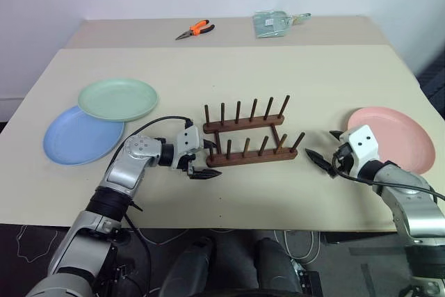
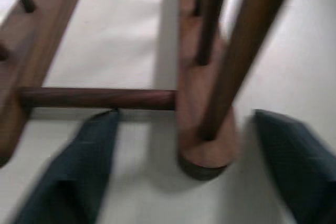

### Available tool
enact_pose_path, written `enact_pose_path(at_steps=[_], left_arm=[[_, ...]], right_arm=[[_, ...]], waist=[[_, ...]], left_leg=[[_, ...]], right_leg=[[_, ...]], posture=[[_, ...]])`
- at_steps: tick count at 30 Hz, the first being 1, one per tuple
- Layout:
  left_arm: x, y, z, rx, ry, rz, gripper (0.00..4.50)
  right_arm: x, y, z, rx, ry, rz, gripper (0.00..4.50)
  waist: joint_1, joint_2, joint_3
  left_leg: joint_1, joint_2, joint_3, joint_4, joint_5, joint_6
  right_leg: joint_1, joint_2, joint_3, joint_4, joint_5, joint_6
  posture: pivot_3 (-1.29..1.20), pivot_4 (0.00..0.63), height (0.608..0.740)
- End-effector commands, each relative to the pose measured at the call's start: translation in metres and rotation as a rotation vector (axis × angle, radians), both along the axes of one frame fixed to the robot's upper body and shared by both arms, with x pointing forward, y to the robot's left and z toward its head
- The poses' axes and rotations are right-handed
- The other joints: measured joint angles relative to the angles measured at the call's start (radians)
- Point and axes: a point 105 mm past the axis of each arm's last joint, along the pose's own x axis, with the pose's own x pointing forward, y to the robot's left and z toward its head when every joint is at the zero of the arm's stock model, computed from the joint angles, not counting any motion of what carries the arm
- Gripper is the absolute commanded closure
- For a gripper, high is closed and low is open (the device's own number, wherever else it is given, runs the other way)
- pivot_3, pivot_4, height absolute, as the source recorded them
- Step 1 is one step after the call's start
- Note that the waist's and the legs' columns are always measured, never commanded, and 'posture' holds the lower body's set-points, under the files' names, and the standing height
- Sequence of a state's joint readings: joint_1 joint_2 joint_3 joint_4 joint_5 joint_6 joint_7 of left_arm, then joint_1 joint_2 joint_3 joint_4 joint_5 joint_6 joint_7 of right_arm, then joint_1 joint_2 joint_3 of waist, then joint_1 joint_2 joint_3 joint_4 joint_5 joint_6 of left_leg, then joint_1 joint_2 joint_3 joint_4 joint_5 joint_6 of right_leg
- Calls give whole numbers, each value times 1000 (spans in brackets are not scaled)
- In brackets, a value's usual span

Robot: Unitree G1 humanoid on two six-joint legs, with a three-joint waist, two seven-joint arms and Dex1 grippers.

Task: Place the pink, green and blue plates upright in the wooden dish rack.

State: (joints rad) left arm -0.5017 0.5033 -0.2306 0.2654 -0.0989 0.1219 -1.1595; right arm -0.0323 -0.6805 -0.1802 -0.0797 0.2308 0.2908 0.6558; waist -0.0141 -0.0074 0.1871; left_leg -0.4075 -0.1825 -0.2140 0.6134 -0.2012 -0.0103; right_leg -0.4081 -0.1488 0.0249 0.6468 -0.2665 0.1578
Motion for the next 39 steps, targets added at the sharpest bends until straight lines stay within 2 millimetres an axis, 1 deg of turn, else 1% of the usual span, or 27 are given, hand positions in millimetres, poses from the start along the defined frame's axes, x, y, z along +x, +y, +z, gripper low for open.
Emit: enact_pose_path(at_steps=[1, 3, 4, 5, 6, 7, 8, 9, 10, 12, 13, 15, 17, 19, 20, 22, 24, 29, 32, 35, 36, 37, 38, 39], left_arm=[[-7, 53, -16, 61, 79, 189, 276], [-25, 61, -14, 27, 137, 206, 860], [-38, 59, -14, 17, 171, 179, 1154], [-49, 55, -13, 7, 204, 151, 1674], [-59, 47, -13, -11, 231, 120, 2132], [-65, 39, -12, -27, 244, 102, 2612], [-69, 31, -11, -46, 252, 95, 3125], [-71, 23, -10, -60, 258, 93, 3515], [-73, 9, -10, -106, 272, 93, 4007], [-72, -12, -12, -165, 274, 120, 4007], [-68, -17, -15, -170, 256, 151, 4007], [-57, -19, -21, -172, 229, 241, 4007], [-35, -16, -29, -158, 163, 399, 4007], [-13, -10, -31, -177, 123, 549, 4007], [-6, -7, -32, -192, 124, 604, 4007], [4, -5, -32, -202, 107, 648, 4007], [10, -6, -32, -216, 99, 668, 4007], [24, -3, -30, -237, 78, 718, 4007], [25, 0, -28, -241, 63, 723, 4042], [25, 2, -29, -233, 49, 729, 4042], [26, 3, -29, -237, 49, 736, 4042], [26, 3, -29, -239, 45, 741, 4042], [26, 4, -29, -240, 44, 745, 4042], [30, 7, -29, -242, 34, 768, 4042]], right_arm=[[-11, 0, 17, -26, -36, 58, 1331], [-22, 8, 15, -24, 4, 125, 2331], [-28, 15, 15, -16, 22, 167, 2868], [-32, 21, 15, -7, 37, 204, 3467], [-36, 29, 14, 3, 52, 242, 3925], [-38, 35, 13, 9, 66, 268, 4471], [-40, 40, 11, 13, 80, 285, 4500], [-41, 44, 8, 14, 92, 299, 4500], [-41, 52, 2, 13, 109, 315, 4500], [-40, 64, -11, -1, 135, 333, 4500], [-38, 68, -16, -15, 135, 331, 4500], [-30, 71, -22, -36, 121, 306, 4500], [-14, 74, -26, -77, 76, 246, 4500], [2, 75, -26, -102, 35, 178, 4500], [9, 76, -25, -104, 22, 148, 4500], [21, 76, -22, -106, -6, 106, 4500], [30, 77, -19, -98, -26, 77, 4500], [42, 79, -13, -93, -56, 60, 4500], [40, 70, -3, -64, -62, 57, 3703], [32, 56, 13, -97, -111, 60, 2271], [27, 44, 22, -127, -132, 40, 1685], [23, 33, 30, -157, -147, 20, 1247], [20, 26, 35, -178, -157, 6, 705], [16, 13, 38, -221, -159, -30, 224]], waist=[[-8, 1, -1], [-14, 2, -1], [-16, 3, -2], [-16, 3, -2], [-16, 3, -2], [-12, 4, -2], [-6, 4, -3], [1, 5, -3], [7, 4, -3], [21, 4, -3], [27, 4, -3], [28, 3, -4], [26, 1, -6], [25, -1, -8], [24, 0, -10], [22, -1, -11], [17, -1, -11], [16, -1, -12], [16, -1, -12], [18, -1, -12], [19, -1, -12], [20, -1, -12], [20, -1, -12], [19, -1, -12]], left_leg=[[0, 1, 1, 0, 0, 0], [2, 3, 3, -2, 0, 0], [2, 3, 4, -2, 0, 0], [2, 4, 4, -2, 0, 0], [3, 4, 4, -2, 0, 0], [2, 4, 5, -2, -1, 0], [2, 4, 6, -2, -1, 0], [3, 4, 7, -2, -1, 0], [2, 4, 9, -1, -1, 0], [1, 5, 13, -1, -1, 1], [1, 5, 14, 0, -2, 2], [0, 5, 14, 0, -2, 3], [0, 6, 15, 0, -2, 3], [3, 8, 18, 0, -2, 2], [5, 10, 19, 0, -3, 1], [8, 18, 22, 0, -4, 0], [13, 19, 24, -1, -4, -1], [15, 20, 25, -3, -4, 0], [15, 20, 25, -3, -4, 0], [15, 20, 26, -3, -4, 0], [15, 20, 26, -3, -4, 0], [14, 20, 26, -3, -4, 0], [14, 20, 26, -3, -4, 0], [14, 20, 27, -3, -4, 1]], right_leg=[[0, 0, 0, 0, 0, 0], [-1, 0, 0, 1, 0, -1], [-1, 0, 0, 1, 1, -1], [-1, 0, 0, 1, 0, -1], [-1, 0, 1, 1, 0, -1], [-1, 0, 1, 1, 0, -2], [0, -1, 1, 1, 0, -2], [0, -1, 1, 0, -1, -4], [0, -2, 1, 0, -2, -5], [1, -3, 1, -1, -2, -5], [1, -4, 1, -3, -2, -5], [0, -4, 1, -4, -1, -4], [0, -3, 1, -4, 0, -3], [2, -3, 1, -5, 2, -6], [4, -2, 1, -7, 4, -7], [10, 1, -4, -15, 9, -6], [13, 1, -4, -15, 9, -6], [14, 1, -4, -16, 10, -6], [13, 2, -4, -16, 11, -6], [13, 1, -4, -16, 10, -5], [13, 1, -4, -16, 10, -5], [13, 1, -4, -16, 10, -5], [13, 1, -4, -16, 10, -4], [12, 1, -3, -16, 10, -4]], posture=[[0, 150, 740], [0, 150, 740], [0, 150, 740], [0, 150, 740], [0, 150, 740], [0, 150, 740], [0, 150, 740], [0, 150, 740], [0, 150, 740], [0, 150, 740], [0, 150, 740], [0, 150, 740], [0, 150, 740], [0, 150, 740], [0, 150, 740], [0, 150, 740], [0, 150, 740], [0, 150, 740], [0, 150, 740], [0, 150, 740], [0, 150, 740], [0, 150, 740], [0, 150, 740], [0, 150, 740]])
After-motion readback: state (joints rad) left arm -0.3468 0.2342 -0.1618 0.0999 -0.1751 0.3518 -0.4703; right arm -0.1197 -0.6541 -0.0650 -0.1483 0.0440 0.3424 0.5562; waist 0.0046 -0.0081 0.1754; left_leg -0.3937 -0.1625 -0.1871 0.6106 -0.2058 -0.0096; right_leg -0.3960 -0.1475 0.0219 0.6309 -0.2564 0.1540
